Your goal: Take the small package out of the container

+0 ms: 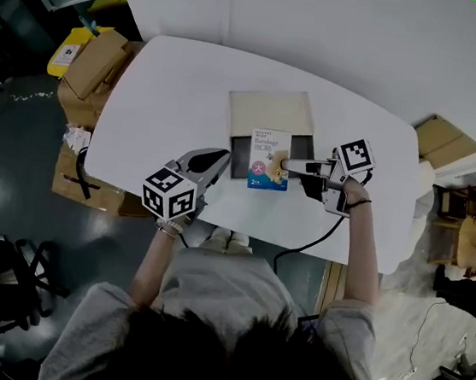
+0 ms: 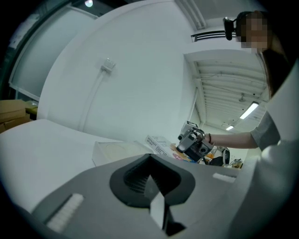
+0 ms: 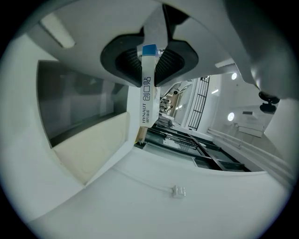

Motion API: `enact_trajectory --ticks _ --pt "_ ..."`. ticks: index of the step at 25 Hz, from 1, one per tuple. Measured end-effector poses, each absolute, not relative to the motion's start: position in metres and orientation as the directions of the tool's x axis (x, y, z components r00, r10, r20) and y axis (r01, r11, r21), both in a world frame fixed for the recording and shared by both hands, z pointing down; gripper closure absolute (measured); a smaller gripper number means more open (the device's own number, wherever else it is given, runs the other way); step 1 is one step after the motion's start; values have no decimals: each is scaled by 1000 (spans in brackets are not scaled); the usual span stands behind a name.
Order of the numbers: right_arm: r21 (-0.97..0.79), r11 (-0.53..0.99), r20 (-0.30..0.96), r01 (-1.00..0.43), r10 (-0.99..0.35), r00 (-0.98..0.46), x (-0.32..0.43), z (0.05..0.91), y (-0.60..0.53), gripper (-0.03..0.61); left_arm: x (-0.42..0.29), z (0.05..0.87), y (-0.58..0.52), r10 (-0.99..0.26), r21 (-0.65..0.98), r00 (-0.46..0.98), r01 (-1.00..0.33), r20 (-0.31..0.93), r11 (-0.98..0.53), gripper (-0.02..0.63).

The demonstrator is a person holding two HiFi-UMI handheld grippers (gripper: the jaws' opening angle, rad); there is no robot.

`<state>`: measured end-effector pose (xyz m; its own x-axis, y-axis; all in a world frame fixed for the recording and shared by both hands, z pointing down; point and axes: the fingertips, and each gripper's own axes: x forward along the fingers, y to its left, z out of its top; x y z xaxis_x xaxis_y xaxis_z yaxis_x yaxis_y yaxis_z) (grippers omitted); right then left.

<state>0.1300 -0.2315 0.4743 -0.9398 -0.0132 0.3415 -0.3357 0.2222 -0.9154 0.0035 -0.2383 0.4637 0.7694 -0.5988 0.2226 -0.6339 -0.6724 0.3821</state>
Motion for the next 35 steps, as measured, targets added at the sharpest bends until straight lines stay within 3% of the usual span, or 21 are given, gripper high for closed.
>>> enact_trajectory --ticks 21,35 --pt "-799 484 175 -357 -381 -908 149 422 -229 476 -2 426 -227 -679 315 719 -685 148 -657 620" --pt "-729 522 80 -443 -577 -813 159 396 -222 477 -7 407 -219 -721 287 687 -711 87 -643 620"
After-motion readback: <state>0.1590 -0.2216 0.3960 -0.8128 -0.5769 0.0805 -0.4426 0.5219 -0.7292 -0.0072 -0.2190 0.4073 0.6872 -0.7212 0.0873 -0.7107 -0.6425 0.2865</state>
